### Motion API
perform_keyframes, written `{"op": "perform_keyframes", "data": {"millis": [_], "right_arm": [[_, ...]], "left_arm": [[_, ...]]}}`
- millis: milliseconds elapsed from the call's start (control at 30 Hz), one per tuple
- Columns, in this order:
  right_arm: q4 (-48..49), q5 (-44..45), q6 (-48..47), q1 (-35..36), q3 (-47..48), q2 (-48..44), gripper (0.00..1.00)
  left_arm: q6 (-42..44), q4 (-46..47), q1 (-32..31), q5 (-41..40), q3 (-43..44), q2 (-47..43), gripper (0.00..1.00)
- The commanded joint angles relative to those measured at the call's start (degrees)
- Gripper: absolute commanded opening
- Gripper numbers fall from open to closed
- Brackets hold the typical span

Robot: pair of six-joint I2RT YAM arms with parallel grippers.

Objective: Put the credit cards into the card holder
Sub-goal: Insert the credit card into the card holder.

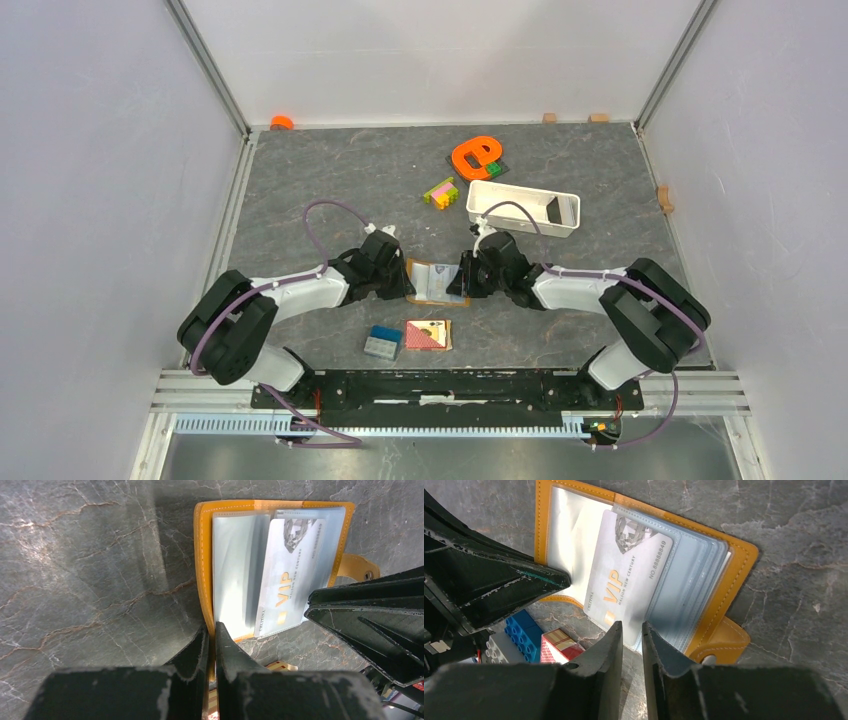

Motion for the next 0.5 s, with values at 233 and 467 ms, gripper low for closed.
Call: {"op": "perform_keyframes", "data": {"millis": [233, 467], "right_arm": [[3.2, 6.0, 6.8, -0.7, -7.8, -2.1, 0.28], [11.7, -0.7, 9.8, -0.8, -8.7, 1.9, 0.29]], "left_arm": [[-2.0, -1.1, 0.1, -1.0, -1.2, 0.0, 0.02], [-1.5, 1.3, 0.1, 1.3, -1.4, 0.6, 0.02]]}}
